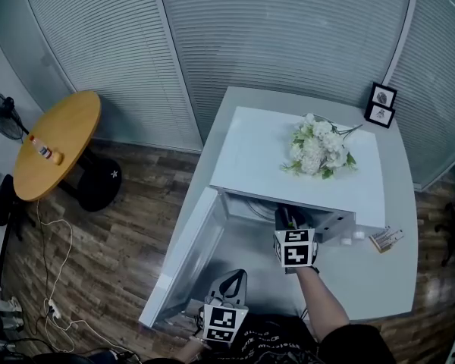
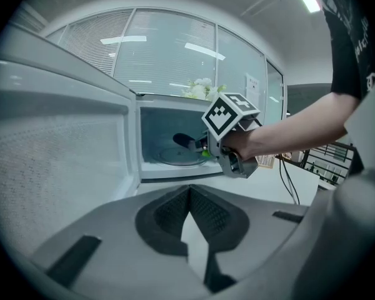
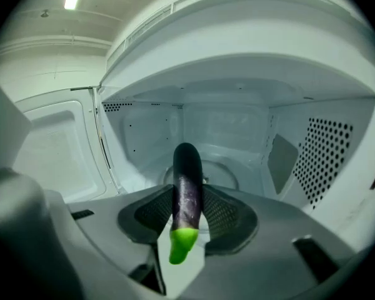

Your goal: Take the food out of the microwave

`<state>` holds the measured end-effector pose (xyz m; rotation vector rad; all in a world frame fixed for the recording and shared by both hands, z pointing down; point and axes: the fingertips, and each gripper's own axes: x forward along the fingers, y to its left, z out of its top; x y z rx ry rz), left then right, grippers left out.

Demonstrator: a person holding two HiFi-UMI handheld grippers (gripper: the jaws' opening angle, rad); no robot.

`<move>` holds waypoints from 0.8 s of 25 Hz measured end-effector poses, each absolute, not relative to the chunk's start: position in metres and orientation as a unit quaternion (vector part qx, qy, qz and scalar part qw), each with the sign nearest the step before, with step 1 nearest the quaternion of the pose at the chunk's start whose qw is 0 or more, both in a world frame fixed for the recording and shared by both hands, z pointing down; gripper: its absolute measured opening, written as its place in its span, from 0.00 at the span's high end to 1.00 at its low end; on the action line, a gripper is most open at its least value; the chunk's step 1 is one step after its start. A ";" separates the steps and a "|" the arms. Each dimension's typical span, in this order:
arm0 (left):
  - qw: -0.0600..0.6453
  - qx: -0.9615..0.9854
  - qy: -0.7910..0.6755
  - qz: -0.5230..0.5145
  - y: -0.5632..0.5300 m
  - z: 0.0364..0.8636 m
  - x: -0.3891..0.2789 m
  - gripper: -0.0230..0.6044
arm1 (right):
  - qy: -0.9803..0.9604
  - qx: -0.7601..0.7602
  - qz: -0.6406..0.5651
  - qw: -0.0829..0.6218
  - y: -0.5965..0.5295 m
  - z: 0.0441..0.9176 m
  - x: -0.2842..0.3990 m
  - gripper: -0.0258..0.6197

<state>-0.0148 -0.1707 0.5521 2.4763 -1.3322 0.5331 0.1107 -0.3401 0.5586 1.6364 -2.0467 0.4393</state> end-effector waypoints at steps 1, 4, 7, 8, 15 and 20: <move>0.138 0.858 -0.460 0.184 -0.170 0.552 -0.013 0.95 | -0.748 0.598 0.160 0.239 -0.338 0.557 0.111 0.74; 0.134 0.861 -0.456 0.182 -0.168 0.550 -0.007 0.95 | -0.748 0.598 0.158 0.239 -0.332 0.555 0.114 0.74; 0.131 0.862 -0.455 0.182 -0.168 0.549 -0.004 0.95 | -0.749 0.597 0.159 0.239 -0.326 0.555 0.116 0.74; 0.130 0.862 -0.455 0.182 -0.168 0.549 -0.004 0.95 | -0.749 0.597 0.159 0.239 -0.323 0.555 0.117 0.74; 0.128 0.862 -0.459 0.173 -0.167 0.545 -0.003 0.95 | -0.748 0.599 0.157 0.236 -0.306 0.551 0.122 0.74; 0.130 0.863 -0.458 0.167 -0.167 0.544 -0.001 0.95 | -0.745 0.604 0.157 0.234 -0.294 0.547 0.125 0.74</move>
